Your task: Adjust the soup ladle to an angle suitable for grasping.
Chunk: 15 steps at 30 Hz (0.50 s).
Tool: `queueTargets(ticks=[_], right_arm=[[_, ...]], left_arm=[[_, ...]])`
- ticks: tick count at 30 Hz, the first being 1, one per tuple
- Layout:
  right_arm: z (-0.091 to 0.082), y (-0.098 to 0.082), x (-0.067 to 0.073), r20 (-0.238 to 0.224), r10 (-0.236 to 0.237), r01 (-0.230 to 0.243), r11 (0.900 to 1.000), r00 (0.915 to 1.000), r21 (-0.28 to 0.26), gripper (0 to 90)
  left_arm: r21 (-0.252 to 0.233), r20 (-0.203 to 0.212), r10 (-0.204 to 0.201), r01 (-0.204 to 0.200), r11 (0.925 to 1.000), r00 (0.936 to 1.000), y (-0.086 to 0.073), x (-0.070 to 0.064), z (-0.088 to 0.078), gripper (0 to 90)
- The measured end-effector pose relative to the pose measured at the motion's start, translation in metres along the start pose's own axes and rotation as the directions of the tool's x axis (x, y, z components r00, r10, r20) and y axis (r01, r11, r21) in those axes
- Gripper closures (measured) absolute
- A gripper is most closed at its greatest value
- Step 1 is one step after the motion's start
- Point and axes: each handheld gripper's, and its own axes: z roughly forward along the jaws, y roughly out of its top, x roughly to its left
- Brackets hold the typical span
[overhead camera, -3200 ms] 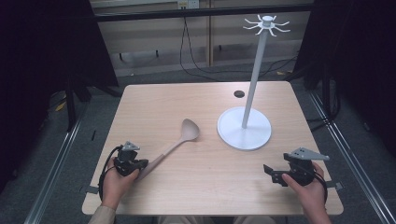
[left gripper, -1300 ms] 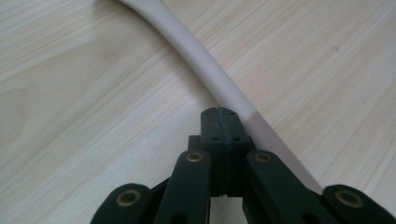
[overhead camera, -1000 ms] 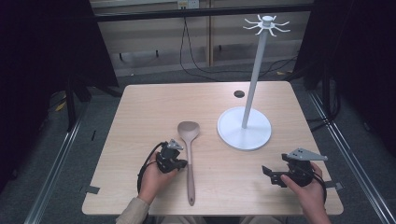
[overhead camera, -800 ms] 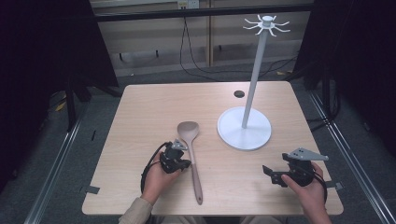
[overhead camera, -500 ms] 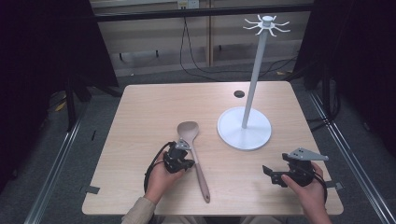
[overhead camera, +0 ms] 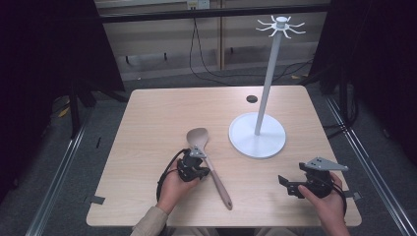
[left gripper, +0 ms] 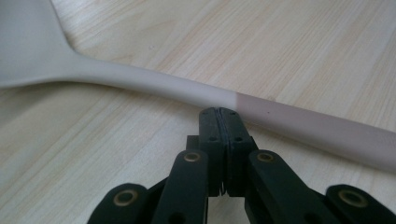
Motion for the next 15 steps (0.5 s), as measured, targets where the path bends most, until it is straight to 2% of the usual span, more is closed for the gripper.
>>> queueTargets(ticks=[3,4,7,8,12,15], right_arm=[[-0.002,-0.001,-0.002,0.002,0.009,-0.009,1.0,1.0,0.0,7.2],[-0.003,-0.002,-0.003,0.004,0.008,-0.008,1.0,1.0,-0.003,7.2],[-0.004,-0.002,-0.004,0.004,0.014,-0.014,1.0,0.9999,-0.005,7.2],[-0.004,-0.002,-0.004,0.005,0.013,-0.013,1.0,0.9999,-0.005,7.2],[-0.005,-0.003,-0.005,0.005,0.014,-0.014,1.0,0.9999,-0.003,7.2],[-0.005,-0.003,-0.006,0.004,0.017,-0.017,1.0,0.9999,-0.006,7.3]], left_arm=[[0.01,0.003,0.025,-0.026,0.9996,0.9997,0.005,-0.001,0.003,87.7],[-0.013,0.003,0.007,-0.007,0.9999,1.0,0.006,-0.003,0.005,87.3],[-0.015,0.007,0.013,-0.013,0.9998,0.9999,0.01,-0.004,0.008,86.9],[-0.007,0.009,0.031,-0.031,0.9995,0.9995,0.012,-0.003,0.009,86.6],[-0.017,0.009,0.022,-0.021,0.9996,0.9997,0.015,-0.005,0.013,85.3],[-0.025,0.004,0.033,-0.033,0.9991,0.9995,0.02,-0.007,0.017,84.2]])
